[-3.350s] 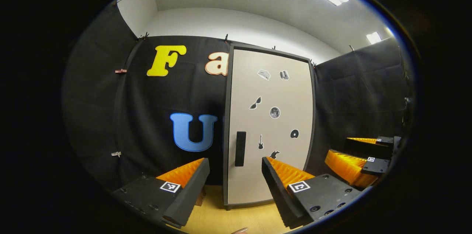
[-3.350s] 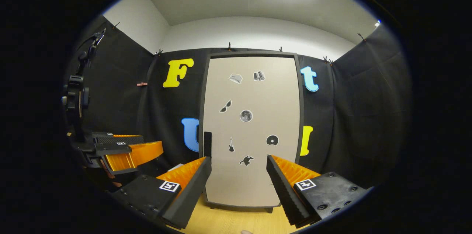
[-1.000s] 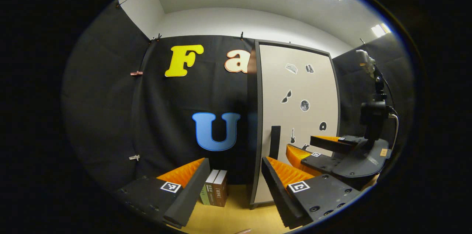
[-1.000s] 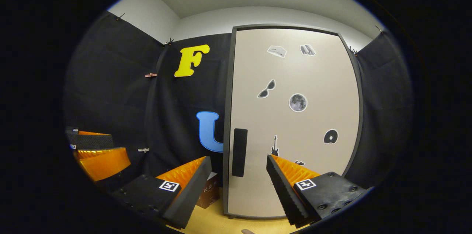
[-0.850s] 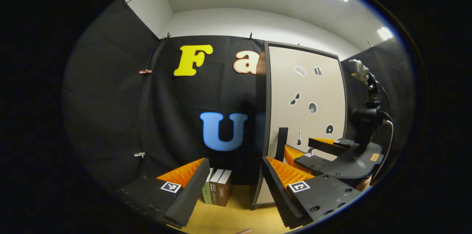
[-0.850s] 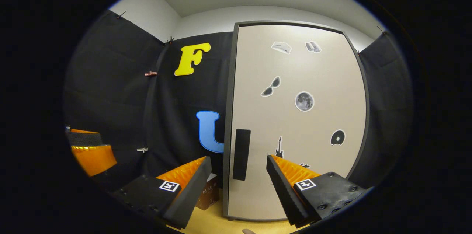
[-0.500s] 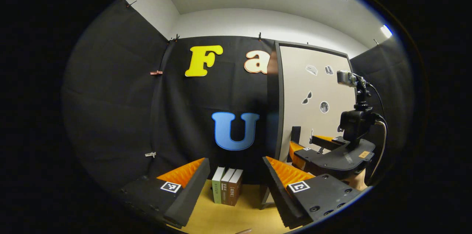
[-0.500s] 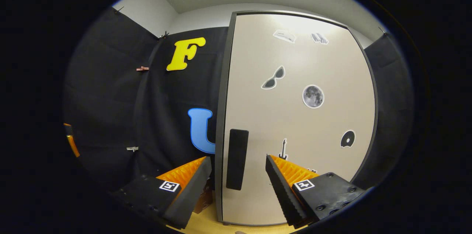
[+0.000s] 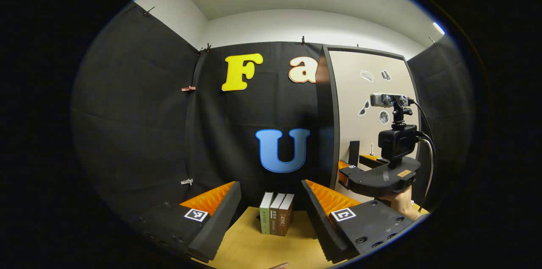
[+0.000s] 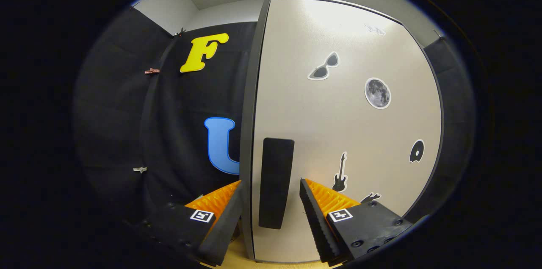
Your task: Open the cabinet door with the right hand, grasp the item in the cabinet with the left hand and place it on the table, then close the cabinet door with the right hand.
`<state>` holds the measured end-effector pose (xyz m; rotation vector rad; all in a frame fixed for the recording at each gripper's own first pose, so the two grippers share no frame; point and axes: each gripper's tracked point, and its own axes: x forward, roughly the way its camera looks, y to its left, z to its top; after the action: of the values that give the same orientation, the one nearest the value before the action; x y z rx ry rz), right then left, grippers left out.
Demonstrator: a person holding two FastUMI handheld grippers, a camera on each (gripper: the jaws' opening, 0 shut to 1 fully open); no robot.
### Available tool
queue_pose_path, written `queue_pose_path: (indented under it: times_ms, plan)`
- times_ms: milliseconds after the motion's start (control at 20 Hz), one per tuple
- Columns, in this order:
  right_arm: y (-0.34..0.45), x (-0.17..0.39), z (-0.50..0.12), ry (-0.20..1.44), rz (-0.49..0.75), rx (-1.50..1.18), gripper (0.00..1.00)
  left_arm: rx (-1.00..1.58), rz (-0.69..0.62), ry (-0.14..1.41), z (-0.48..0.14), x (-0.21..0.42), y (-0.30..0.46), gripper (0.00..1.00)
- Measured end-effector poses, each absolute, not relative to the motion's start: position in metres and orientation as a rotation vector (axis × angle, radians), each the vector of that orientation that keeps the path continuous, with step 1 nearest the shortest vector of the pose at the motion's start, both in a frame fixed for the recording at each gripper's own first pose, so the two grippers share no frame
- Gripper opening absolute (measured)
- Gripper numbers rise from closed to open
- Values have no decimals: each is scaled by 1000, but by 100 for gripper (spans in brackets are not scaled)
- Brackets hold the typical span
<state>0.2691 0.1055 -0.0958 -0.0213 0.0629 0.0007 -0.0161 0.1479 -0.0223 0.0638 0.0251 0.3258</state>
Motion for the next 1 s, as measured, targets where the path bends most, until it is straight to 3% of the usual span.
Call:
queue_pose_path:
  times_ms: [50,150,200,250,400,450,500,1000]
  plan:
    - [105,271,-98,68,-11,-14,82,66,322,29,-24,-16,148,87]
    - [100,275,-98,68,-35,-13,70,56,310,38,-28,-15,146,90]
    - [102,275,-99,65,-29,13,60,52,302,43,-30,-15,145,90]
    - [105,275,-99,56,-41,19,39,52,302,47,-32,-15,146,90]
    - [104,276,-99,53,-28,-23,25,49,310,58,-35,-19,152,90]
    - [103,273,-99,65,-22,-7,25,40,305,57,-35,-19,152,90]
    - [104,277,-102,70,-14,-2,14,31,302,55,-36,-19,153,90]
    - [104,227,-91,92,60,5,14,39,249,36,-32,-24,145,90]
